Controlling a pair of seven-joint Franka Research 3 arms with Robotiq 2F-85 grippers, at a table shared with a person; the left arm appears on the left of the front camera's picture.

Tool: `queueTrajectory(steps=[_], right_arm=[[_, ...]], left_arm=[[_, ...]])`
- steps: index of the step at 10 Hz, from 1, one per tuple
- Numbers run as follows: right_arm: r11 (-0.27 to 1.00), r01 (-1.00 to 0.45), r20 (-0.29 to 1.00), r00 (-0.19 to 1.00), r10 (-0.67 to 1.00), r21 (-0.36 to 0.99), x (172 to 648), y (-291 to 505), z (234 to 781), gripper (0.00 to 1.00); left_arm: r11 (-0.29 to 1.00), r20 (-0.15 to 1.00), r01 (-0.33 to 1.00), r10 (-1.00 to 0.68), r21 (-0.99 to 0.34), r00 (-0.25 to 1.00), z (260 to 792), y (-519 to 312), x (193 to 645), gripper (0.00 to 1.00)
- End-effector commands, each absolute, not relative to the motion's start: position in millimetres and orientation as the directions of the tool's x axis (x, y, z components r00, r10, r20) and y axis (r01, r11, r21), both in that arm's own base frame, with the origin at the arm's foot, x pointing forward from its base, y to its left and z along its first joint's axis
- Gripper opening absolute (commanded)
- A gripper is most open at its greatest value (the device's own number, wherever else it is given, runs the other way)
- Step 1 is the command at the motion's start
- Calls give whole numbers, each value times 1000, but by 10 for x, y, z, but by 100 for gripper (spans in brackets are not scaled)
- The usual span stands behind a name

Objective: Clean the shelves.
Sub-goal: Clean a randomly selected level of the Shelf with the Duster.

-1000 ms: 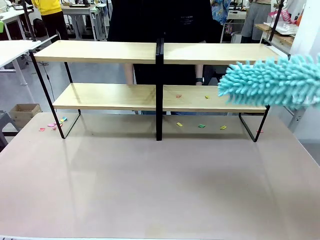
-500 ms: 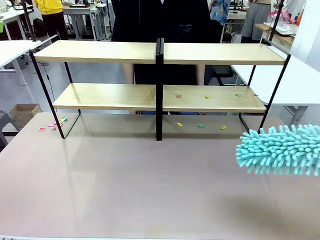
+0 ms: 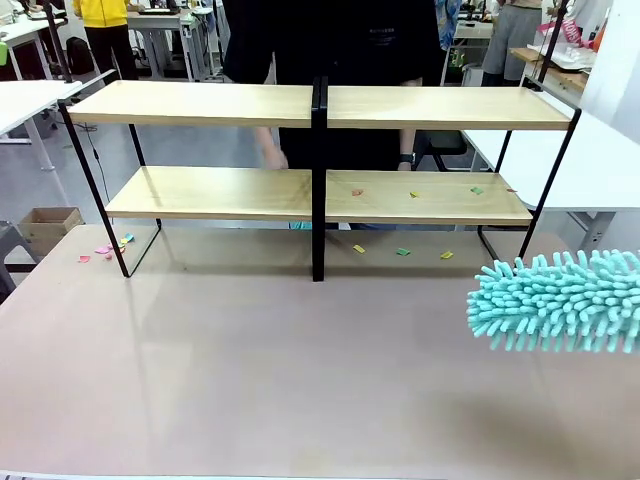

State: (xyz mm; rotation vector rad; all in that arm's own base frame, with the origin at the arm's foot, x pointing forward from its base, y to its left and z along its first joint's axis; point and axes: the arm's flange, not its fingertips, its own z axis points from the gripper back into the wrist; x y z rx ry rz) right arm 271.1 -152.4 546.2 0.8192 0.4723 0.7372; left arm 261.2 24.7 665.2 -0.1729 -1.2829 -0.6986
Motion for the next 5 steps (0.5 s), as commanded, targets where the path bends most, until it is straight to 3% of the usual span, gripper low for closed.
queueTrajectory(steps=[1,5], right_arm=[[471,-401,-101,668,737,786,2729,-1537,5507,13],[471,-401,-101,668,737,786,2729,-1537,5507,13]], left_arm=[[787,916,560,-384,260,114,6652,247,2612,100],[787,916,560,-384,260,114,6652,247,2612,100]])
